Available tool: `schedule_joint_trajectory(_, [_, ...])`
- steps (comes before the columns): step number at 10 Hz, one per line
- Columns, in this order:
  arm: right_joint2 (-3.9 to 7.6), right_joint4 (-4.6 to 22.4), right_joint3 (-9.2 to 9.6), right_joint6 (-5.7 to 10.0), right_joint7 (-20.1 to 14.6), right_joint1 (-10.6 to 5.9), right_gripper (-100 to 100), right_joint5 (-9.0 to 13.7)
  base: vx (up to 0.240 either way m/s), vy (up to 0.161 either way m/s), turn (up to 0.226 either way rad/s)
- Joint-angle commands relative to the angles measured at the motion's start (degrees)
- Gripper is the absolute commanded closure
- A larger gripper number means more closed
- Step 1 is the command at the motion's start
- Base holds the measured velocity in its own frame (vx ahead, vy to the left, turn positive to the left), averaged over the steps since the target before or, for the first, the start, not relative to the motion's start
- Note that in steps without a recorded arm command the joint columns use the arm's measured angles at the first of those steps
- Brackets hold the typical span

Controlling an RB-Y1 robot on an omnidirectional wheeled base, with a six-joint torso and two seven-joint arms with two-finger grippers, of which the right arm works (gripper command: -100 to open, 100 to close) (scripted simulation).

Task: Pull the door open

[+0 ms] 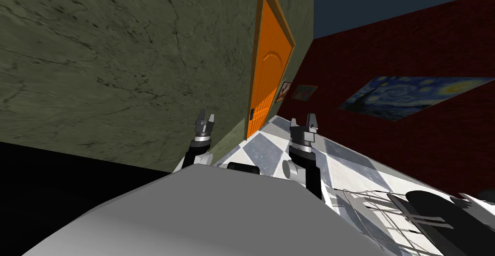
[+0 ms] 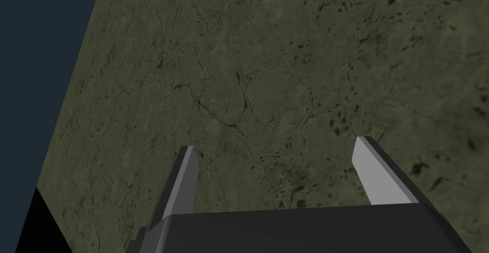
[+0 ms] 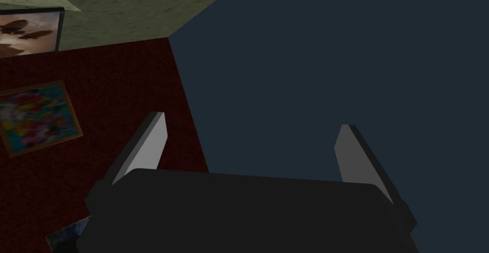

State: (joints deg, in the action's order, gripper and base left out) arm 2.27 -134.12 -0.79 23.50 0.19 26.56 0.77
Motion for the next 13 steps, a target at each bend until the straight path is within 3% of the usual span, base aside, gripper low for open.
schedule_joint_trajectory(1, [0.79,2.1,0.37,0.39,1.4,-0.84,-100,-1.2,0.042,-0.018,0.082])
schedule_joint_trajectory(7, [3.65,10.1,1.77,1.86,6.7,-3.98,-100,-5.5,0.098,-0.039,0.08])
schedule_joint_trajectory(13, [7.2,20.2,3.55,3.73,13.4,-7.98,-100,-11.0,0.084,-0.051,0.095])
